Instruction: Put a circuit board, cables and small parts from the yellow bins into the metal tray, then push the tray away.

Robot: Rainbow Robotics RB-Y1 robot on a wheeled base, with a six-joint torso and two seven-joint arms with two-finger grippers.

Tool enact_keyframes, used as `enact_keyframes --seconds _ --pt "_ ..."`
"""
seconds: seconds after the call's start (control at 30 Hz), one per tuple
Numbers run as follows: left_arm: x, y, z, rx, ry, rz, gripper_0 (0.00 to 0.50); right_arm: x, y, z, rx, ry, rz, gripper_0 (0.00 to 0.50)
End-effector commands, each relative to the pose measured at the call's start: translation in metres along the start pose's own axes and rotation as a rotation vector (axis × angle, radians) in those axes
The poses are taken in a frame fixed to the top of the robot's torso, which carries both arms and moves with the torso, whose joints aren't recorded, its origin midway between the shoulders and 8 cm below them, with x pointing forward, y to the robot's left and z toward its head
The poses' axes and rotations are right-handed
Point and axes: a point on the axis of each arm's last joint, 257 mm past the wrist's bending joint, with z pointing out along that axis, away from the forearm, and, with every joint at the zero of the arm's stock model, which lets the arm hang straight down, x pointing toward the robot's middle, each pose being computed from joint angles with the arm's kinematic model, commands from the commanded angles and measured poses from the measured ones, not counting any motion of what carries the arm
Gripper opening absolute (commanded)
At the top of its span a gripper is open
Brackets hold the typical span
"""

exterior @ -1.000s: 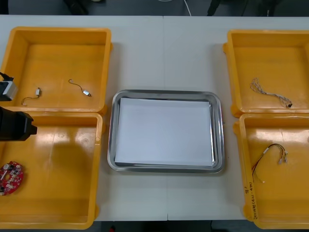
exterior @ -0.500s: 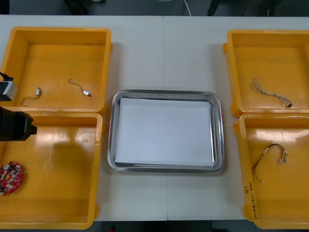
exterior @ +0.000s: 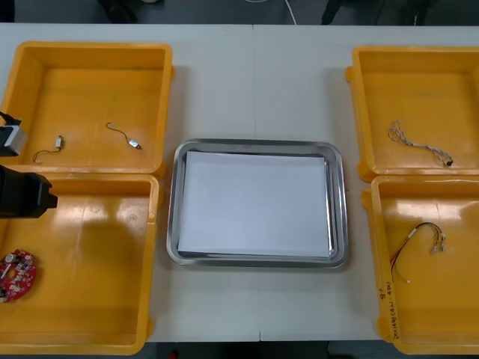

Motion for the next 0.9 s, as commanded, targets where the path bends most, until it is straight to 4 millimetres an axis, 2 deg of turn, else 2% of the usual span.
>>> enact_keyframes --seconds 0.03,0.9 --pt "-0.0152 0.0079 -0.0127 -0.036 -0.028 0.125 0.479 0.0022 0.0038 -0.0021 0.005 -0.001 -0.067 0.5" --pt "-0.0152 0.0079 -0.0127 -0.036 -0.028 0.125 0.478 0.0022 0.0038 -0.0021 0.005 -0.001 -0.067 0.5"
